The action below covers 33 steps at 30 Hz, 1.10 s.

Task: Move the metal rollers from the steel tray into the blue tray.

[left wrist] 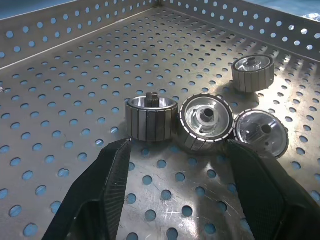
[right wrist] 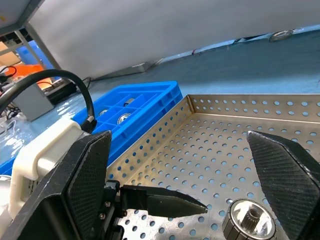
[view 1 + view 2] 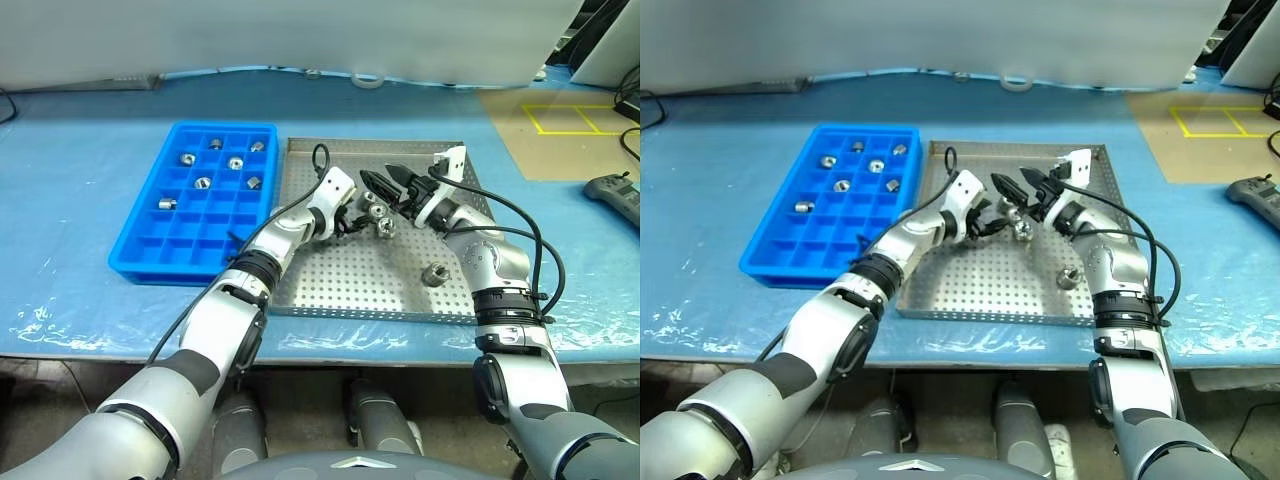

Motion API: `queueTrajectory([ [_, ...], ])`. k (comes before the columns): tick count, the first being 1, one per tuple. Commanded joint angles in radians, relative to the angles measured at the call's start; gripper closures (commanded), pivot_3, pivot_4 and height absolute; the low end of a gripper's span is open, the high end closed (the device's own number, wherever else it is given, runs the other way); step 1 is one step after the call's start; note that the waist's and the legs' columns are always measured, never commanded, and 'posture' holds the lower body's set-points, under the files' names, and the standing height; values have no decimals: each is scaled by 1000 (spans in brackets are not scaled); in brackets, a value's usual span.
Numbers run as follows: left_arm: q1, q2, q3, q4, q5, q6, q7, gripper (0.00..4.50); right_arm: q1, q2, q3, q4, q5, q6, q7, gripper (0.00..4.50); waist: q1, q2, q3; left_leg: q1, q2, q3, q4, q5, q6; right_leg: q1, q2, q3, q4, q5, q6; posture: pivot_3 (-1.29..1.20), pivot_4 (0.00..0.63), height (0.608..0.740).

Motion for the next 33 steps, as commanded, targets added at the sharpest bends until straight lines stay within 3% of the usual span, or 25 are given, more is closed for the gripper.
queueTrajectory([
  [1,-50,-14,12,30,18,-84,55,1230,-9,-11,-30,-34,6,-26,-17,0,-1,0,0,0,0,0,0,0,0,0,0,0,0,0,0,-514,150,740],
  [11,-94,-24,5,131,88,-128,195,1230,-20,-13,-41,-17,-12,-50,-59,0,-4,0,0,0,0,0,1,0,1,0,0,0,0,0,0,-543,150,740],
  [19,-92,-28,34,141,89,-127,192,1230,-87,-24,-14,218,-166,-69,-249,0,-5,0,0,0,0,0,2,0,1,0,0,0,0,0,0,-546,150,740],
  [27,-56,45,186,26,-84,-67,-21,1230,-48,-24,65,189,-182,46,-132,0,-8,0,0,0,0,0,2,-1,2,0,0,0,0,0,0,-516,150,740],
  [33,3,116,214,-80,-115,-17,-23,1230,-43,-52,181,215,-288,18,-64,0,-3,0,0,0,0,0,2,-1,1,0,0,0,1,0,0,-476,150,740],
])
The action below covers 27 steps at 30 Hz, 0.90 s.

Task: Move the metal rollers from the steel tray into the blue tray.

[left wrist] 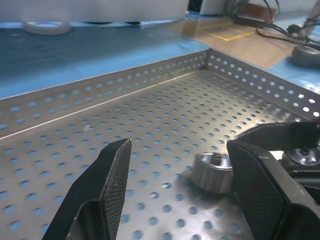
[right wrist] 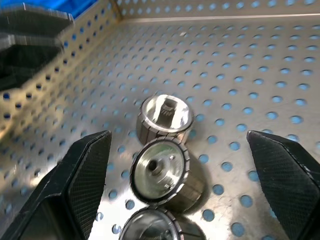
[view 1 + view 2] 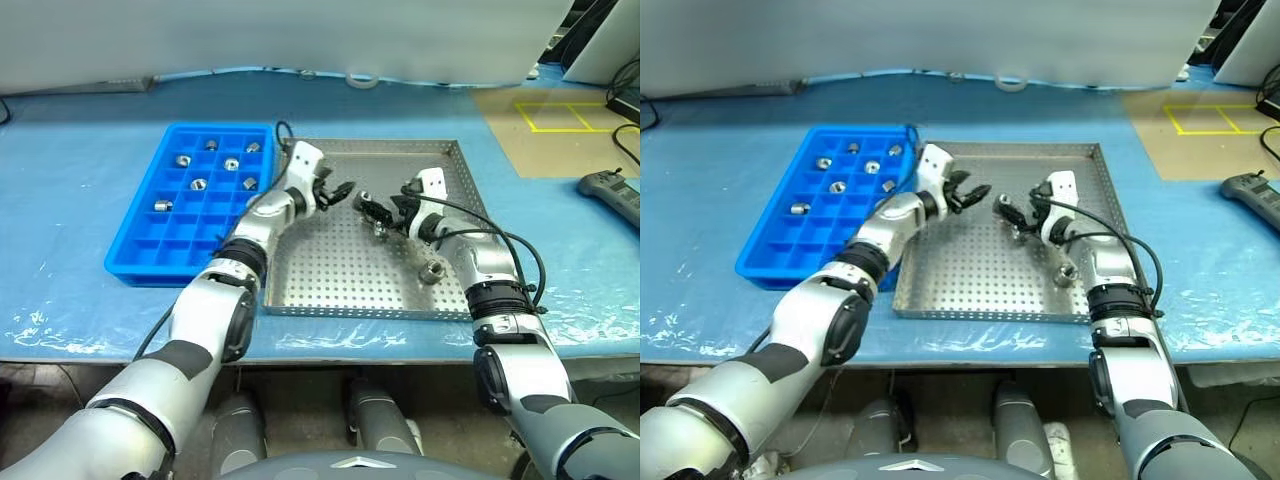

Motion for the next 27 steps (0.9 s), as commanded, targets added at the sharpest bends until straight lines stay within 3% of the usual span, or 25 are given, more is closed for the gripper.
queueTrajectory([
  [1,26,21,23,-89,-34,33,8,1230,6,-17,76,11,-70,-17,42,0,3,0,0,0,0,0,0,0,0,0,0,0,0,0,0,-476,150,740],
  [3,53,29,34,-129,-50,56,21,1230,-3,-16,99,43,-109,-47,34,0,5,0,0,0,0,0,0,0,0,0,0,0,0,0,0,-468,150,740],
  [5,78,31,40,-165,-61,78,32,1189,-18,-6,90,72,-116,-75,21,377,4,0,0,0,0,0,0,0,0,0,0,0,0,0,0,-457,150,740],
  [12,140,12,34,-258,-88,136,42,1189,-55,39,9,57,-39,-158,62,2635,2,0,0,0,1,1,0,0,0,0,0,0,0,0,0,-436,150,740],
  [19,190,-37,47,-424,-273,420,-159,1189,-27,79,-31,-91,78,-107,171,2698,7,0,0,-2,1,2,0,0,1,-2,0,0,0,0,0,-437,150,740],
  [22,196,-60,94,-496,-383,553,-170,1189,-4,89,-15,-125,76,-93,175,2698,12,0,0,-2,1,2,-1,0,1,-2,0,-1,0,0,0,-444,150,740],
  [27,201,-73,120,-535,-452,643,-165,1189,11,95,-14,-157,87,-69,177,2698,10,0,0,-2,1,2,-1,0,0,-2,0,0,0,0,0,-450,150,740],
])
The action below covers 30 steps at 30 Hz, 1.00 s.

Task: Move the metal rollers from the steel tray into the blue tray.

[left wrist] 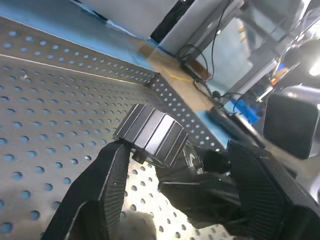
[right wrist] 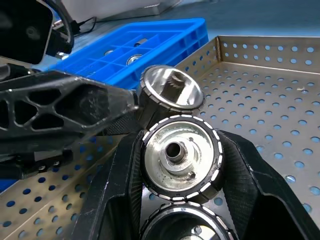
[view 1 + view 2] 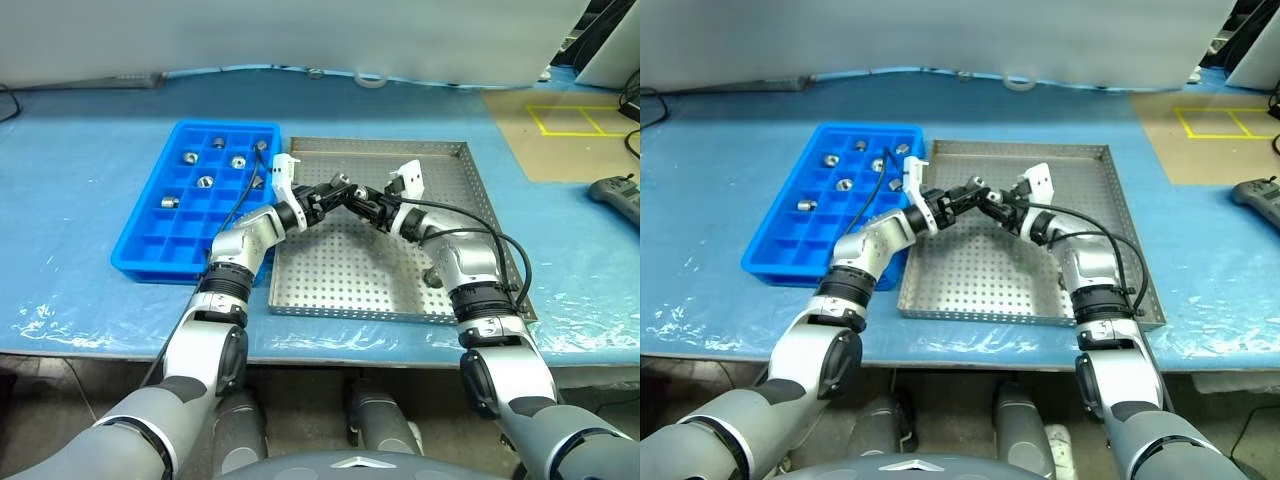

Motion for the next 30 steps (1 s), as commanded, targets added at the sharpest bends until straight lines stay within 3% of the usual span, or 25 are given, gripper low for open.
queueTrajectory([
  [1,-15,-17,22,-65,-72,49,-10,1189,-8,5,-2,-63,25,7,12,2698,-1,0,0,0,0,0,0,0,0,0,0,0,0,0,0,-450,150,740],
  [5,-45,-24,28,18,-40,7,45,1189,-11,4,-10,-67,32,9,16,2698,-2,0,0,0,0,0,0,0,0,0,0,0,0,0,0,-453,150,740],
  [8,-74,-32,55,92,-30,-43,118,1785,-9,8,-15,-78,43,15,20,2698,-2,0,0,0,-1,0,0,0,0,0,0,0,0,0,0,-460,150,740],
  [12,-78,-34,86,123,-57,-66,112,3138,-8,11,-17,-89,47,20,19,2698,-7,0,0,0,0,0,0,0,0,0,0,0,0,0,0,-470,150,740],
  [13,-79,-33,102,132,-67,-65,124,3243,-8,10,-18,-92,49,22,20,2698,-7,0,0,0,0,0,0,0,0,0,0,0,0,0,0,-470,150,740],
  [20,-84,-12,228,131,-172,-61,232,3238,-15,20,-54,-104,91,30,13,2698,-6,0,0,0,0,0,0,0,0,0,0,0,0,0,0,-461,150,740],
  [26,-63,22,541,-111,-585,7,397,3238,-57,42,-82,-66,138,43,8,2698,-20,-2,2,0,2,-1,0,0,-1,-2,4,1,1,0,0,-416,150,740],
  [30,86,55,473,-418,-547,25,490,3238,-82,51,-69,-7,119,14,12,2698,-2,-2,2,0,5,-1,-1,1,-3,-1,7,-1,1,0,0,-365,150,740],
])
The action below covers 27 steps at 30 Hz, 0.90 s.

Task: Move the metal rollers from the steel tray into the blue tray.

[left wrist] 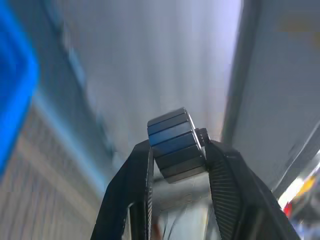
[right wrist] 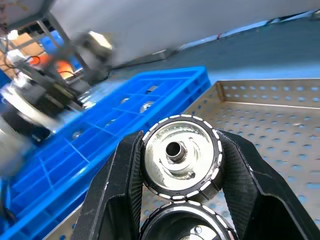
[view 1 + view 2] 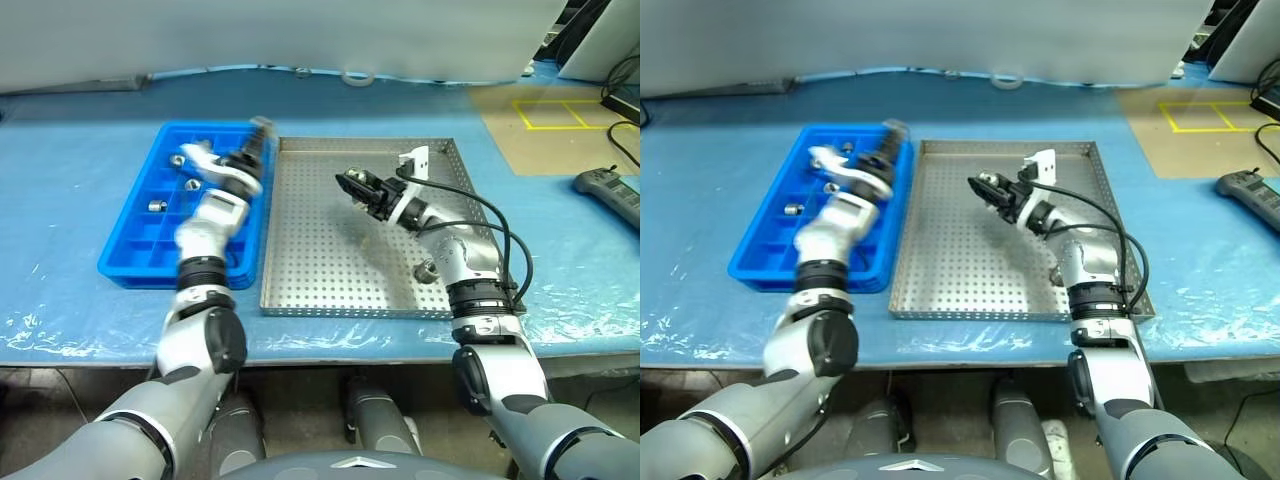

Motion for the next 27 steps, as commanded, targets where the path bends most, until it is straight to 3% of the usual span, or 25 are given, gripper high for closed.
queueTrajectory([
  [1,131,6,-79,-269,13,44,81,3238,-47,25,10,9,3,-36,15,2698,8,0,0,0,0,0,0,0,0,0,0,0,0,0,0,-354,150,740],
  [5,312,117,-162,-520,74,92,114,3238,-58,32,19,41,-7,-51,31,2698,34,-2,1,-5,0,0,1,0,0,-3,-1,-2,0,0,0,-323,150,740],
  [10,551,265,-135,-694,162,68,156,3238,-88,44,28,124,-31,-95,44,2698,49,-3,2,-4,4,-1,1,2,-4,-4,2,-3,1,0,0,-264,150,740],
  [13,661,287,-59,-715,201,30,234,3238,-120,61,34,181,-41,-121,54,2698,52,-3,2,-2,8,-1,0,4,-8,-3,6,-3,2,0,0,-227,150,740],
  [18,795,301,-116,-759,274,38,244,3238,-140,84,54,232,-62,-143,87,2698,62,-3,2,1,11,-2,0,5,-17,-3,8,-4,8,0,0,-198,150,740],
  [27,820,314,-180,-744,303,20,191,3238,-133,100,54,244,-71,-154,95,2698,82,-3,2,3,11,-1,1,7,-19,-3,8,-3,12,0,0,-201,150,740],
])
